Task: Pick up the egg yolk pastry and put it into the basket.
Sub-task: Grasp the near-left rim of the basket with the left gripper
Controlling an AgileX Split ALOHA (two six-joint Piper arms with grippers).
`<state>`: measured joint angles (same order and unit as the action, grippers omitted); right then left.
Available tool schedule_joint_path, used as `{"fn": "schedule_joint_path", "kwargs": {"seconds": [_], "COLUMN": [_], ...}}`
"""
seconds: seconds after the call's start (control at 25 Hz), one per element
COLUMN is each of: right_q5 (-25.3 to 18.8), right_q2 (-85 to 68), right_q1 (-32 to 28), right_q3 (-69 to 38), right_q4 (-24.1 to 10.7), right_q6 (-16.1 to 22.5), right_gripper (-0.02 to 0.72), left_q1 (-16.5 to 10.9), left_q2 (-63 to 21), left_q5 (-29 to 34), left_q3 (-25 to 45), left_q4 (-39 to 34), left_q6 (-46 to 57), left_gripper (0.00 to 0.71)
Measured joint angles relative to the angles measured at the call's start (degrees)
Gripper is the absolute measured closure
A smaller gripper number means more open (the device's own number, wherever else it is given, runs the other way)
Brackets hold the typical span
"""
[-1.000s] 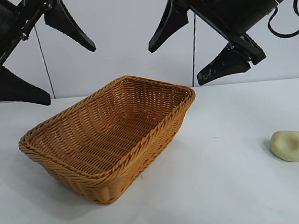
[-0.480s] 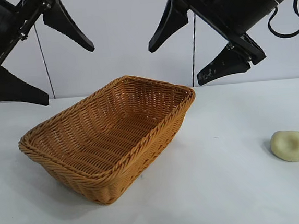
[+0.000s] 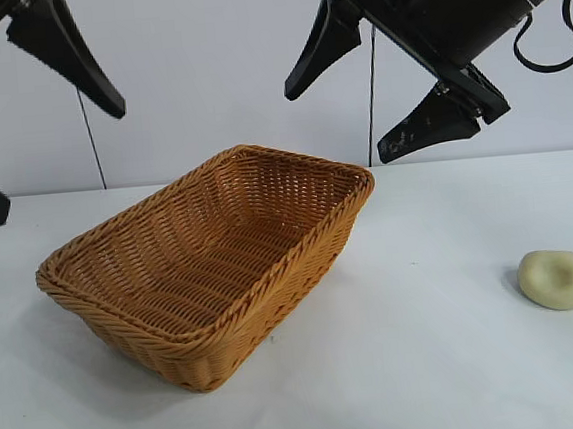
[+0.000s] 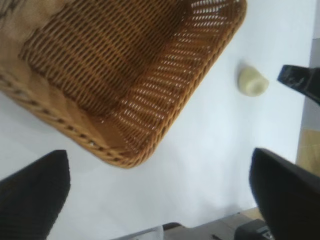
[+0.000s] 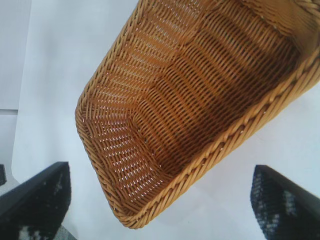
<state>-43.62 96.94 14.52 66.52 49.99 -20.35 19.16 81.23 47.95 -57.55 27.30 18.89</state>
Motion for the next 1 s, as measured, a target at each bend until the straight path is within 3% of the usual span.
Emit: {"fn": "schedule_joint_path", "kwargs": {"seconds": [0.16, 0.36, 0.64, 1.0], "right_q5": [0.0, 0.0, 0.0, 0.0], "right_q2": [0.0, 0.0, 0.0, 0.0], "right_q1": [0.0, 0.0, 0.0, 0.0], "right_q3": [0.0, 0.0, 0.0, 0.0], "right_q4": [0.0, 0.0, 0.0, 0.0], "right_q6": [0.0, 0.0, 0.0, 0.0], "right_gripper": [0.008, 0.008, 0.008, 0.008], "left_q1": [4.4, 5.2, 5.2, 5.2], "left_q2": [0.5, 3.3, 9.9, 16.9], "left_q5": [-0.9, -2.4, -4.3, -11.9], "left_q3": [0.1, 0.1, 0.1, 0.1], "left_q4": [-10.5, -18.6, -16.9, -12.5], "left_q6": [16.4, 32.4, 35.5, 38.8], "left_gripper": [0.014, 0.014, 0.014, 0.014]}}
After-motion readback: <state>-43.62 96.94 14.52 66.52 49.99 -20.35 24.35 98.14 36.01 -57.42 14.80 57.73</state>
